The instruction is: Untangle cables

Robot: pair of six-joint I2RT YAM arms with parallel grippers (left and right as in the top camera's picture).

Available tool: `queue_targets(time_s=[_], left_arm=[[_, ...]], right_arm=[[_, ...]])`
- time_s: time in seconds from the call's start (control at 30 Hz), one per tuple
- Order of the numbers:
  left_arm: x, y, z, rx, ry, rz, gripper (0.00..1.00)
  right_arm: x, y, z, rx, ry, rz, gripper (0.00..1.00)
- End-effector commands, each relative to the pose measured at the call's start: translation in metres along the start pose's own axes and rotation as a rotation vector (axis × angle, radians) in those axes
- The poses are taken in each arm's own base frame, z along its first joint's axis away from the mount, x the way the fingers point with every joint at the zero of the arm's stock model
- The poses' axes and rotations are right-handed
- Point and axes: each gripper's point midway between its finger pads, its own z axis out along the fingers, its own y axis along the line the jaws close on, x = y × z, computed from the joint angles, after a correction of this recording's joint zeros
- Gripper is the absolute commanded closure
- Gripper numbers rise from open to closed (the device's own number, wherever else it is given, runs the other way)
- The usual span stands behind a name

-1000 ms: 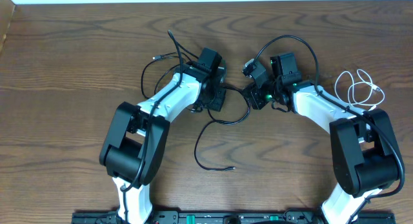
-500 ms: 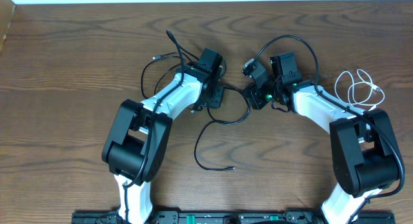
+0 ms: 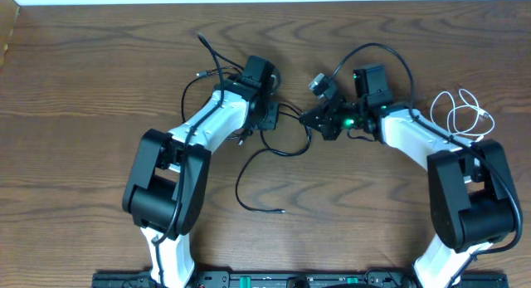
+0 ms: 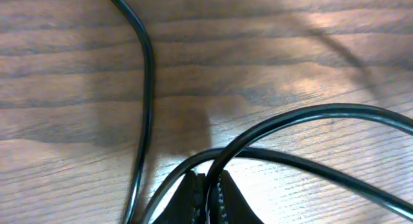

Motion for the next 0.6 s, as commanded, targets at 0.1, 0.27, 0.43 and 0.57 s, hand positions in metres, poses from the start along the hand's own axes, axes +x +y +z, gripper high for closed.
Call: queue_targets(time_s=[0.1,0.27,0.43,0.57], left_arm=[[-0.017,0.011,-0.016,-0.007,-0.058,-0.021,0.92],[-0.028,0.000,-0.028,0.052,-0.097,-0.015,0.93],[-0.028,-0.014,-0.033,0.115,-0.099,-0.002,0.93],[-0.021,-0.035,-0.034,0.207,-0.075,0.074,0.93]], right_arm=[[-0.030,0.038,-0.052,-0.354,-0.196,-0.027,0.99],[-0.034,0.031,-0.077,-0.389,-0.258,-0.010,0.99],[-0.027,-0.004,-0.070,-0.199,-0.210,0.068,0.99],[-0.013,-0.028,-0.056,-0.023,-0.130,0.111,0.68]])
